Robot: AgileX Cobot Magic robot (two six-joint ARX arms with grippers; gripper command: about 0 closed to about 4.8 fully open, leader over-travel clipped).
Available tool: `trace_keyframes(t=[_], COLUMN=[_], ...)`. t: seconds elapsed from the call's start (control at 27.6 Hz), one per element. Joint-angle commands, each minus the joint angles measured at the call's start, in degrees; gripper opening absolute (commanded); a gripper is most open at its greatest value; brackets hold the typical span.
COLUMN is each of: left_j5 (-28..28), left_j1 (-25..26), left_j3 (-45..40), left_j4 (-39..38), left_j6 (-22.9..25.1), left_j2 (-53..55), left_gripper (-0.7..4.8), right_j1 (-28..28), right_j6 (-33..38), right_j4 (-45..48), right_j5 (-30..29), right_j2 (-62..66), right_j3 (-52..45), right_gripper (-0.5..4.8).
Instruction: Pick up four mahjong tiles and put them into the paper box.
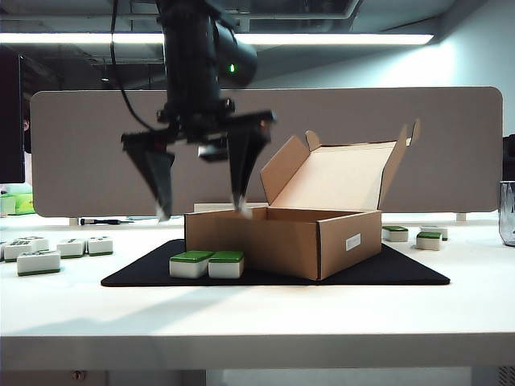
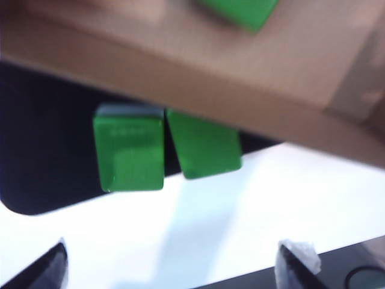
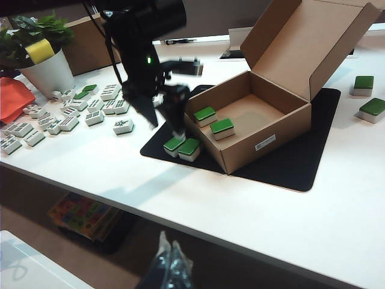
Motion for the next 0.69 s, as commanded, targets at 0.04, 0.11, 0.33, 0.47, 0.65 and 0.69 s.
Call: trace_keyframes(t=[0.04, 0.11, 0.33, 0.47, 0.65, 0.69], left_j5=[-3.74, -7.34, -7.69, -7.69, -7.89, -7.89], left_j1=[-0.79, -1.25, -2.08, -2.56, -2.89, -2.89], left_j3=[-3.08, -3.56, -3.58, -3.58, -3.72, -3.72], left_j4=[1.68, 4.0, 7.8, 7.93, 9.11, 9.14], left_j6=[-0.11, -0.13, -0.13, -0.11, -0.11, -0.11], left_j2=[0.22, 0.61, 0.66, 1.22, 2.1, 2.29], left_gripper=[4.44, 4.45, 4.79, 4.79, 4.79, 4.79], right_j1=[-0.02, -0.02, -0.02, -0.02, -0.02, -0.02], right_j6=[0.04, 0.04, 0.04, 0.04, 0.04, 0.04], right_j4=[0.72, 0.72, 0.72, 0.74, 0.72, 0.72], right_j5=[-0.15, -0.15, -0.15, -0.15, -0.15, -0.15], right_j2=[-0.68, -0.68, -0.68, -0.68, -0.68, -0.68], right_j3=[0.13, 0.13, 0.13, 0.13, 0.13, 0.13], right_gripper=[-0.01, -0.01, -0.01, -0.01, -0.01, -0.01])
